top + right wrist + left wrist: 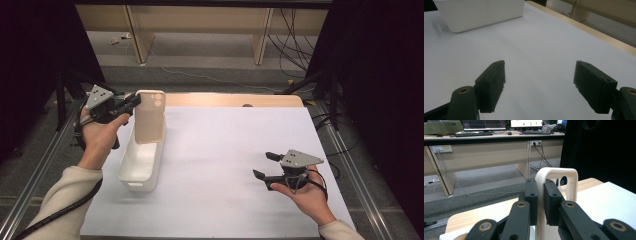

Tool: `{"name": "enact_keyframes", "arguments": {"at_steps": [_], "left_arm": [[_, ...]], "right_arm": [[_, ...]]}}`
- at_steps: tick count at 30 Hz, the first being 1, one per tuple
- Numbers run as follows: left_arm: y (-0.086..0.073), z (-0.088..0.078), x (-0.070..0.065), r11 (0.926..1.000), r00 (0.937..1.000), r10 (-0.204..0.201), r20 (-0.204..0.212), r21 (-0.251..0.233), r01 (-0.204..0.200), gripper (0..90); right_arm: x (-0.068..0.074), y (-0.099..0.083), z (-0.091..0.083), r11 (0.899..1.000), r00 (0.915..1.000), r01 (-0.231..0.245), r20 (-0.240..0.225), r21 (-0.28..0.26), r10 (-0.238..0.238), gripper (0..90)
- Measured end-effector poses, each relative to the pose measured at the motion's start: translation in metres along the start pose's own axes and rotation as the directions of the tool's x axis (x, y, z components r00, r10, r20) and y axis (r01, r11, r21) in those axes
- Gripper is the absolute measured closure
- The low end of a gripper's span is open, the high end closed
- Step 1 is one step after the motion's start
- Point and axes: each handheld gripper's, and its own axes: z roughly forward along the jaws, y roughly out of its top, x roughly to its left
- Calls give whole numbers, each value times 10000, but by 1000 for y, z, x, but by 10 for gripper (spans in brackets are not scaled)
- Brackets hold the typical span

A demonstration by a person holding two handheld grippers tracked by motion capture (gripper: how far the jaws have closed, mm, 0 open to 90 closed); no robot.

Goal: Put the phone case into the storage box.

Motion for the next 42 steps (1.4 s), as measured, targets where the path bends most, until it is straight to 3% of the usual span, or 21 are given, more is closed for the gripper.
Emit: {"name": "enact_keyframes", "arguments": {"at_steps": [42], "left_arm": [[6, 14, 12, 9994, 9992, 297, -283, -163, -302, 823]], "right_arm": [[0, -1, 1, 10000, 10000, -9, -6, 96, 10, 266]]}}
